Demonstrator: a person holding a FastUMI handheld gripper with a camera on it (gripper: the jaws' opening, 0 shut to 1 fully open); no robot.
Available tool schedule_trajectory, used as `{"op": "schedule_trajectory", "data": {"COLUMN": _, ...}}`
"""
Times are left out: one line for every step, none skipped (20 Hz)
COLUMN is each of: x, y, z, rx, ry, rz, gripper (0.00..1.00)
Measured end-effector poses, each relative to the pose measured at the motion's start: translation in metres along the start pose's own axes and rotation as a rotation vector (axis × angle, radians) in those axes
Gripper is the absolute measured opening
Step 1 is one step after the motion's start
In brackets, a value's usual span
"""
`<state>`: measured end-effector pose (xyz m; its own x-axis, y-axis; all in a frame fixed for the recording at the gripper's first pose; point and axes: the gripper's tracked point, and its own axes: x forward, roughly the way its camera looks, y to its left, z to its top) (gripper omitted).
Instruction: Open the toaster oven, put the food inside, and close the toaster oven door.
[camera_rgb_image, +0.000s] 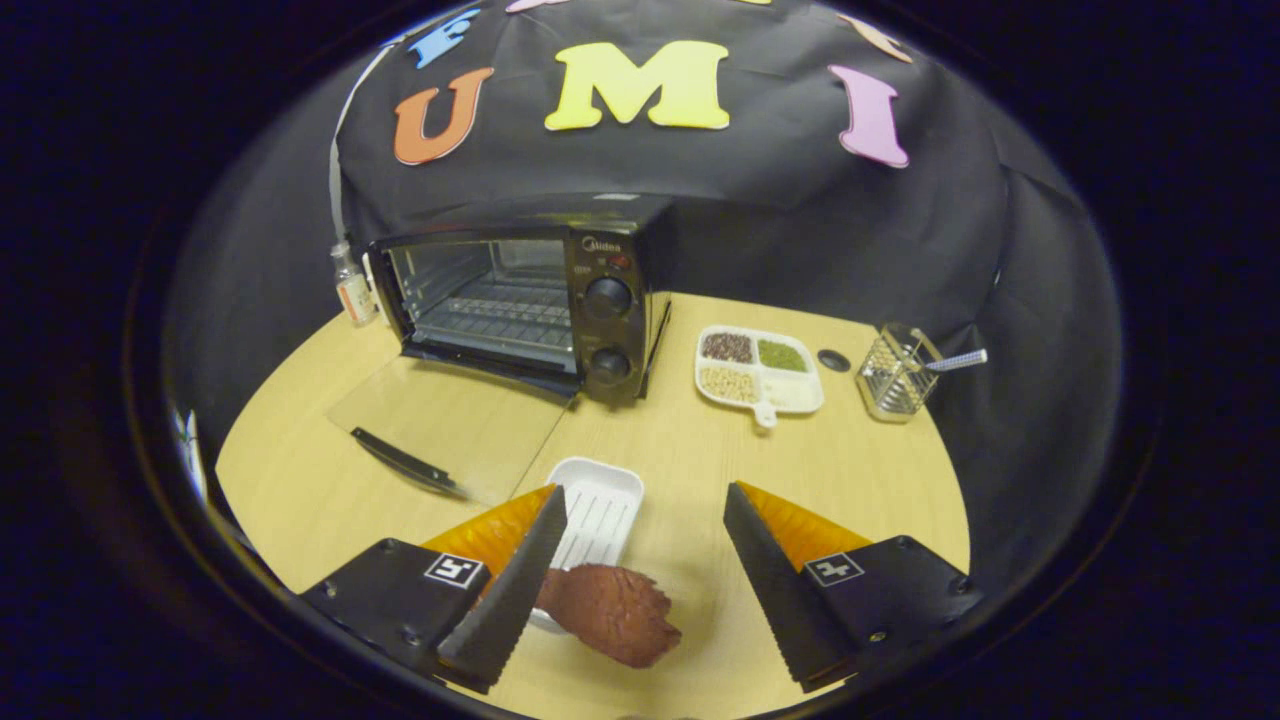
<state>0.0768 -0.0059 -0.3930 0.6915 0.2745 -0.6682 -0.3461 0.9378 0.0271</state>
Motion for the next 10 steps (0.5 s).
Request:
{"op": "schedule_trajectory", "data": {"x": 0.001, "y": 0.001, "z": -0.014, "rx": 0.022, "ry": 0.050, "rz": 0.054, "gripper": 0.99}}
{"op": "schedule_trajectory", "data": {"x": 0.001, "y": 0.001, "z": -0.029, "rx": 0.050, "ry": 0.100, "rz": 0.104, "gripper": 0.98}}
{"op": "schedule_trajectory", "data": {"x": 0.002, "y": 0.003, "z": -0.041, "rx": 0.085, "ry": 0.142, "rz": 0.149, "gripper": 0.95}}
{"op": "schedule_trajectory", "data": {"x": 0.001, "y": 0.007, "z": -0.051, "rx": 0.124, "ry": 0.181, "rz": 0.194, "gripper": 0.92}}
{"op": "schedule_trajectory", "data": {"x": -0.002, "y": 0.012, "z": -0.055, "rx": 0.170, "ry": 0.204, "rz": 0.252, "gripper": 0.81}}
{"op": "schedule_trajectory", "data": {"x": -0.004, "y": 0.018, "z": -0.057, "rx": 0.223, "ry": 0.224, "rz": 0.302, "gripper": 0.76}}
{"op": "schedule_trajectory", "data": {"x": -0.007, "y": 0.022, "z": -0.057, "rx": 0.270, "ry": 0.238, "rz": 0.346, "gripper": 0.62}}
{"op": "schedule_trajectory", "data": {"x": -0.006, "y": 0.023, "z": -0.057, "rx": 0.312, "ry": 0.245, "rz": 0.369, "gripper": 0.52}}
{"op": "schedule_trajectory", "data": {"x": -0.007, "y": 0.025, "z": -0.053, "rx": 0.341, "ry": 0.250, "rz": 0.406, "gripper": 0.43}}
{"op": "schedule_trajectory", "data": {"x": -0.011, "y": 0.026, "z": -0.052, "rx": 0.366, "ry": 0.245, "rz": 0.428, "gripper": 0.33}}
